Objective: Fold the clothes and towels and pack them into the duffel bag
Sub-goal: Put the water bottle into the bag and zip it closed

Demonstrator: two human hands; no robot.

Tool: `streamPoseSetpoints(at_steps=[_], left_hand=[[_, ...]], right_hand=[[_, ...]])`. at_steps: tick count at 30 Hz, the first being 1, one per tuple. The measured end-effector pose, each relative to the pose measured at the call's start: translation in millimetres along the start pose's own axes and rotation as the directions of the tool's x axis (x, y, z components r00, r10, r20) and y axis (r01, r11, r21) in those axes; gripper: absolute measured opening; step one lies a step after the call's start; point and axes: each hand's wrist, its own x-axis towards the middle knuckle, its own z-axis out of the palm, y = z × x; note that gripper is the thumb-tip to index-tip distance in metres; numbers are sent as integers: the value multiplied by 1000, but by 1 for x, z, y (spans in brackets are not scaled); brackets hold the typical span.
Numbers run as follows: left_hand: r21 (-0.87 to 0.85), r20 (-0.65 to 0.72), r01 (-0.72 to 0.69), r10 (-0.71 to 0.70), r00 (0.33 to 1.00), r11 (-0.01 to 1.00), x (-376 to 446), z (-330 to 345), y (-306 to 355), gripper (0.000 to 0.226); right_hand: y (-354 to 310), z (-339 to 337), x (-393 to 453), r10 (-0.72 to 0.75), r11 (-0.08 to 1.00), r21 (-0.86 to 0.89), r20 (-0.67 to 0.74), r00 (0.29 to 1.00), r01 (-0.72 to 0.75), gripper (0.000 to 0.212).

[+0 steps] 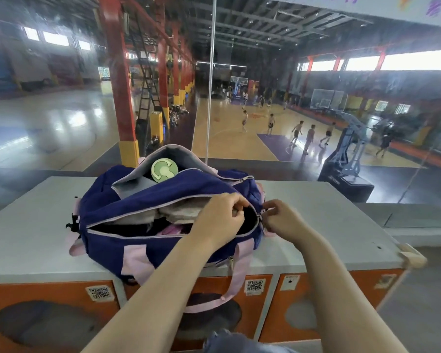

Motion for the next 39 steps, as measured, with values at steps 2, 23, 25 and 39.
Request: streamPoseSetpoints(at_steps=[2,23,25,39], left_hand=[[13,11,-35,34,999,999,-1,7,-1,22],[110,-47,47,-42,998,993,4,45,5,15],[137,-41,26,-20,999,990,3,48,4,11],[-46,-133,84,-89,987,995,2,45,5,13]], right_hand=[[-1,-1,-5,-3,999,-32,35,999,4,24],[-8,-5,-31,-53,889,457,119,991,-7,44],[-11,-4,-33,-59,847,531,142,988,-26,42],[9,26,-5,241,601,723,242,940,-340,35]])
